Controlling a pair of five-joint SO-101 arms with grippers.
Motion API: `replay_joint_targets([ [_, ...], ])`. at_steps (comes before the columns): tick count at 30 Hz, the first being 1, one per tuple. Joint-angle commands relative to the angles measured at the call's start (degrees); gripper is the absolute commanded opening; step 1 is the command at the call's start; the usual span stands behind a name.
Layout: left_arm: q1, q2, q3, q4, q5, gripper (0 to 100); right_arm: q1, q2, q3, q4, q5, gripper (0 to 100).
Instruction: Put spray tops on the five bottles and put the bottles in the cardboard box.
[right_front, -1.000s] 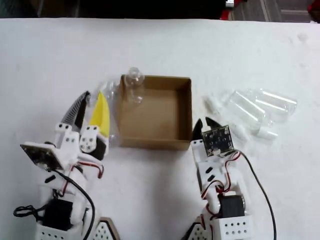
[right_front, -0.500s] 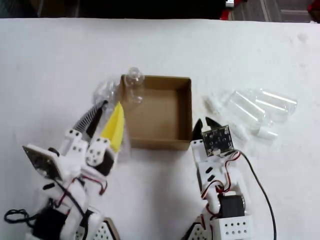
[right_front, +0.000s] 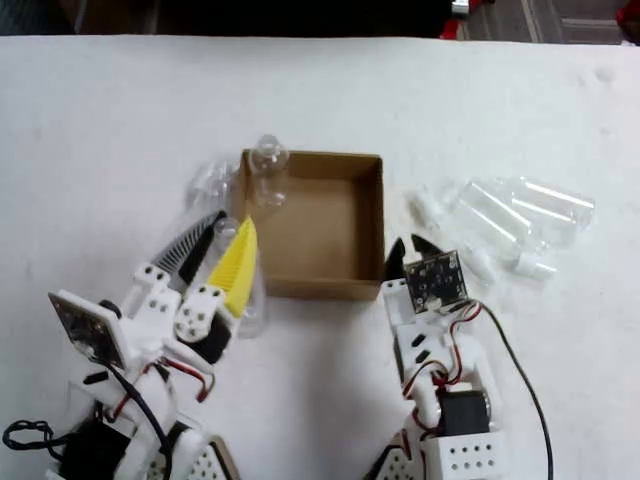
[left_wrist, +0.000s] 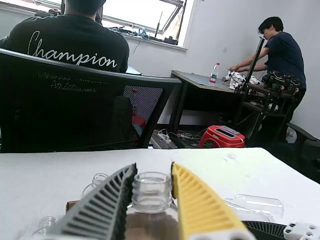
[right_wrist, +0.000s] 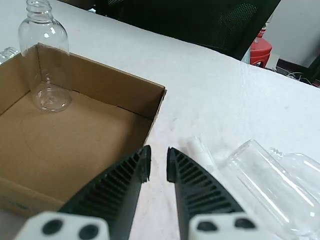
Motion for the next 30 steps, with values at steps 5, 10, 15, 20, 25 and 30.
replay_joint_targets([
  [5,1.0,0.0,-2.3,-0.4,0.6,2,-0.5,0.1,0.5,-0.1,0.6,4.3],
  [10,1.0,0.0,-2.3,-0.4,0.6,2,-0.5,0.1,0.5,-0.1,0.6,4.3],
  [15,1.0,0.0,-0.8,-1.8,0.6,2,-0.5,0.2,0.5,-0.1,0.6,4.3],
  [20,0.5,0.0,7.7,-11.5,0.4,2,-0.4,0.2,0.5,0.0,0.6,4.3],
  [25,0.9,0.0,15.4,-26.5,0.6,2,-0.3,0.2,0.5,-0.1,0.6,4.3],
  [30,1.1,0.2,23.9,-42.7,0.3,2,-0.3,0.2,0.5,-0.1,0.6,4.3],
])
